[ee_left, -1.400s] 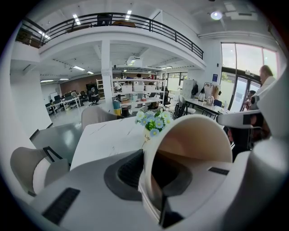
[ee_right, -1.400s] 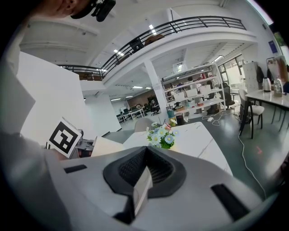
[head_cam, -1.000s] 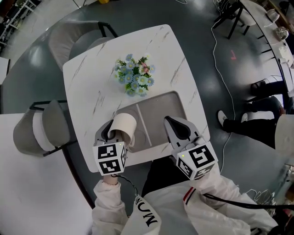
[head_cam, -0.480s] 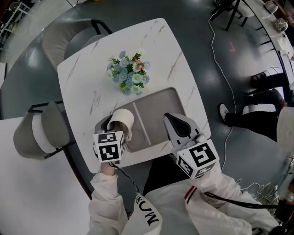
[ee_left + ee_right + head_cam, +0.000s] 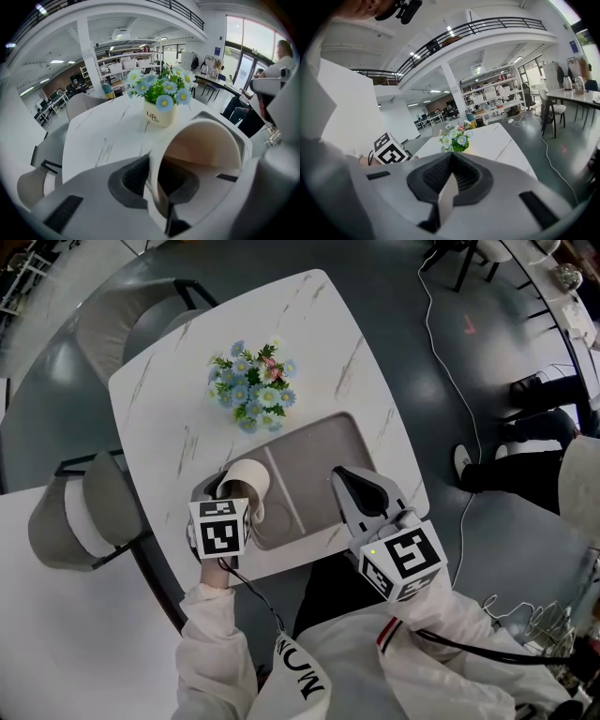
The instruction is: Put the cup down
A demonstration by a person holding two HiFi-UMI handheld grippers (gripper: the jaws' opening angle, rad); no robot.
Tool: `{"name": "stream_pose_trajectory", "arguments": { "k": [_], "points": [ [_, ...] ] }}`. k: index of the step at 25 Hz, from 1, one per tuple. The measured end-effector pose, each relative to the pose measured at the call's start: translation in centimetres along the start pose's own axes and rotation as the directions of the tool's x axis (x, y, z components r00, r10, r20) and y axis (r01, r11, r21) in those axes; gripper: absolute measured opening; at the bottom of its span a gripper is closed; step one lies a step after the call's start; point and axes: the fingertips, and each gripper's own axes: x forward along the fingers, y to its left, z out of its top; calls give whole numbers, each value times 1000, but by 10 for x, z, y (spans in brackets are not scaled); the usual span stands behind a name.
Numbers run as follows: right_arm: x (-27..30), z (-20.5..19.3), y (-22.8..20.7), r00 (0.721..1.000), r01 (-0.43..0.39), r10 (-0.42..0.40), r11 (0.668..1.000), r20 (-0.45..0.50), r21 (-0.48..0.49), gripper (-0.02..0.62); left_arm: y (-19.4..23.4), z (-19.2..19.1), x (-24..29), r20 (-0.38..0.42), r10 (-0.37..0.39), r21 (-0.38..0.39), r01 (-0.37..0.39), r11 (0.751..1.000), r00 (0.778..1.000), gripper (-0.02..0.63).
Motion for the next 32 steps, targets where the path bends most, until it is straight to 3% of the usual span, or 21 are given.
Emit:
{"name": "stream_pose_trajectory", "arguments": {
  "k": [32],
  "points": [
    [1,-13,-11,1000,16,-15,1000,-18,22,5,-2,-13,37,-250,-44,92,69,993,967,49]
  ]
}}
